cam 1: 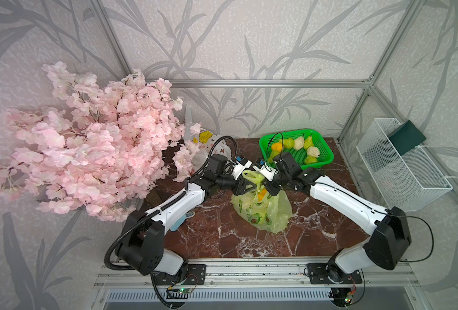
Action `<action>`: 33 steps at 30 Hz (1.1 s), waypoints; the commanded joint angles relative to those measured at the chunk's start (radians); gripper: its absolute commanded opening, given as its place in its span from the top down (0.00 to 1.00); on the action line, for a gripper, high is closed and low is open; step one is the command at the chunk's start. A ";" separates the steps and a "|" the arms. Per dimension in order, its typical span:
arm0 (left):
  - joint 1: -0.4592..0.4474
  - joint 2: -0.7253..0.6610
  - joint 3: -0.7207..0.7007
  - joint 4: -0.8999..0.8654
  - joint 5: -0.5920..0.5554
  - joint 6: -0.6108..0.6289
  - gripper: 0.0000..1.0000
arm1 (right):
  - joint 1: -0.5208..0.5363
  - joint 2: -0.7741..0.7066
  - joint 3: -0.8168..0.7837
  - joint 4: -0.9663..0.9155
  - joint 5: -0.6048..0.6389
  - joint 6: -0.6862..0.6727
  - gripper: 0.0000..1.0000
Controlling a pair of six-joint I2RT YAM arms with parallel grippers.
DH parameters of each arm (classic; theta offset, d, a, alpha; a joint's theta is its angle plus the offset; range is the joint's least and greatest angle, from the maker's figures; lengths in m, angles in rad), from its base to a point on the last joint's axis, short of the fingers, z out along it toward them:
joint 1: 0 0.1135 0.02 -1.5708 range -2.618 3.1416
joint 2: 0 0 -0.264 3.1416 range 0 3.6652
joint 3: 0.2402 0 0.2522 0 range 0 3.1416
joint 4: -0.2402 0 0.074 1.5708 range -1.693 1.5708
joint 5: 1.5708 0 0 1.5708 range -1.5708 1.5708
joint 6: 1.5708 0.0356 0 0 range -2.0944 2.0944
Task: Place the pears into plastic bags & tie knots
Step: Tie the plastic bag at the center of the board.
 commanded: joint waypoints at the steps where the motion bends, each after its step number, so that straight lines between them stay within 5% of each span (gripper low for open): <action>1: -0.015 0.000 -0.019 0.016 0.029 0.009 0.64 | 0.021 -0.050 -0.042 0.282 0.093 0.040 1.00; 7: -0.048 -0.114 -0.112 0.150 0.119 -0.092 1.00 | 0.022 -0.151 -0.225 0.652 0.106 0.149 1.00; 14: -0.197 -0.174 -0.177 0.327 0.103 -0.249 1.00 | 0.017 -0.233 -0.454 1.138 -0.115 0.262 1.00; 18: -0.205 -0.150 -0.157 0.278 0.080 -0.203 1.00 | 0.004 -0.164 -0.557 1.372 -0.161 0.274 1.00; 21: -0.175 -0.200 -0.108 0.064 0.070 -0.091 0.85 | -0.048 -0.080 -0.635 1.587 -0.187 0.340 1.00; 25: -0.049 -0.354 -0.115 -0.107 0.009 -0.089 0.68 | -0.093 0.010 -0.685 1.804 -0.233 0.431 1.00; 29: 0.089 -0.449 -0.155 -0.059 -0.048 -0.104 0.51 | -0.096 0.023 -0.668 1.783 -0.269 0.438 1.00; 33: 0.100 -0.386 -0.141 -0.020 -0.153 -0.030 0.43 | -0.096 0.023 -0.663 1.774 -0.276 0.443 1.00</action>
